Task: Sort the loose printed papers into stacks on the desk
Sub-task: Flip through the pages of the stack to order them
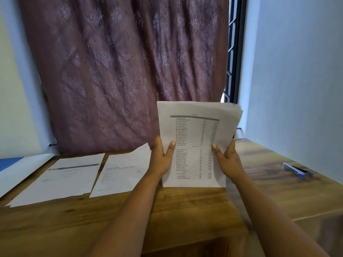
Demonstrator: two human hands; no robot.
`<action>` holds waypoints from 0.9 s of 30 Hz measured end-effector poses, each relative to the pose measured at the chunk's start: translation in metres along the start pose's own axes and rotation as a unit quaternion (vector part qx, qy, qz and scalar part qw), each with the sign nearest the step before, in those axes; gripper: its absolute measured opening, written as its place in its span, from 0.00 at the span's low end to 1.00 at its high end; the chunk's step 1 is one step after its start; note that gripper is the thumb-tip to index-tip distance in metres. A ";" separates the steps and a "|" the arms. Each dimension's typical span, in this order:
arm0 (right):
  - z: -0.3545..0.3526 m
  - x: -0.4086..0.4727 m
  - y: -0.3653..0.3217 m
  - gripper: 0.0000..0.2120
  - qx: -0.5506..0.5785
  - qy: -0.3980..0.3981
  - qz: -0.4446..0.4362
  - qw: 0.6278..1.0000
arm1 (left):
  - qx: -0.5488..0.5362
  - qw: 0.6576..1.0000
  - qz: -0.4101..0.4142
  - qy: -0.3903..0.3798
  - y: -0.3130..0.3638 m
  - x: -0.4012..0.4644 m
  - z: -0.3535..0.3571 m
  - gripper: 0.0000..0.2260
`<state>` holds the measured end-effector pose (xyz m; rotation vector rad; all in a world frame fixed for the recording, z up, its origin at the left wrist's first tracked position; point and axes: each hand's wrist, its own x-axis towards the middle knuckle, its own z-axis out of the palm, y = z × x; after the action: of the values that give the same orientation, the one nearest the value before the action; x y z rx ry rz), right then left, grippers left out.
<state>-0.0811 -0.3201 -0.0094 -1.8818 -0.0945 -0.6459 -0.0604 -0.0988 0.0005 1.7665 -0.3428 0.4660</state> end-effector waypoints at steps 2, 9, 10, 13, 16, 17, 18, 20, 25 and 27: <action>0.001 -0.004 -0.004 0.25 -0.013 0.004 -0.006 1.000 | 0.003 1.000 -0.008 0.007 0.000 -0.004 0.000 0.14; -0.005 -0.004 -0.032 0.17 0.038 -0.070 0.045 0.996 | -0.028 0.996 -0.086 0.015 0.033 -0.029 -0.049 0.09; -0.002 -0.003 -0.033 0.17 0.082 -0.110 0.083 0.987 | -0.015 0.995 -0.102 0.013 0.032 -0.036 -0.059 0.09; 0.022 -0.013 -0.031 0.22 0.110 -0.188 0.132 0.967 | 0.049 0.987 -0.154 -0.010 0.015 -0.065 -0.084 0.12; 0.056 -0.031 -0.023 0.28 -0.055 -0.250 0.062 0.965 | 0.107 0.968 -0.225 -0.007 -0.006 -0.096 -0.107 0.11; 0.063 -0.037 -0.024 0.28 -0.102 -0.273 0.044 0.955 | 0.118 0.962 -0.246 -0.007 -0.012 -0.103 -0.116 0.11; 0.069 -0.042 -0.025 0.30 -0.122 -0.301 0.030 0.945 | 0.132 0.956 -0.262 -0.014 -0.017 -0.110 -0.126 0.11; 0.081 -0.044 -0.025 0.36 -0.167 -0.367 0.018 0.915 | 0.175 0.943 -0.280 -0.042 -0.025 -0.123 -0.146 0.14; 0.100 -0.043 -0.031 0.34 -0.373 -0.467 0.013 0.802 | 0.495 0.816 -0.269 -0.129 -0.017 -0.125 -0.163 0.38; 0.101 -0.037 -0.034 0.34 -0.368 -0.473 0.032 0.800 | 0.568 0.775 -0.230 -0.152 -0.007 -0.112 -0.160 0.47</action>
<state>-0.0850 -0.2087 -0.0247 -2.7965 -0.4761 0.4651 -0.1758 0.0568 -0.0270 3.0209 0.2550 -0.0418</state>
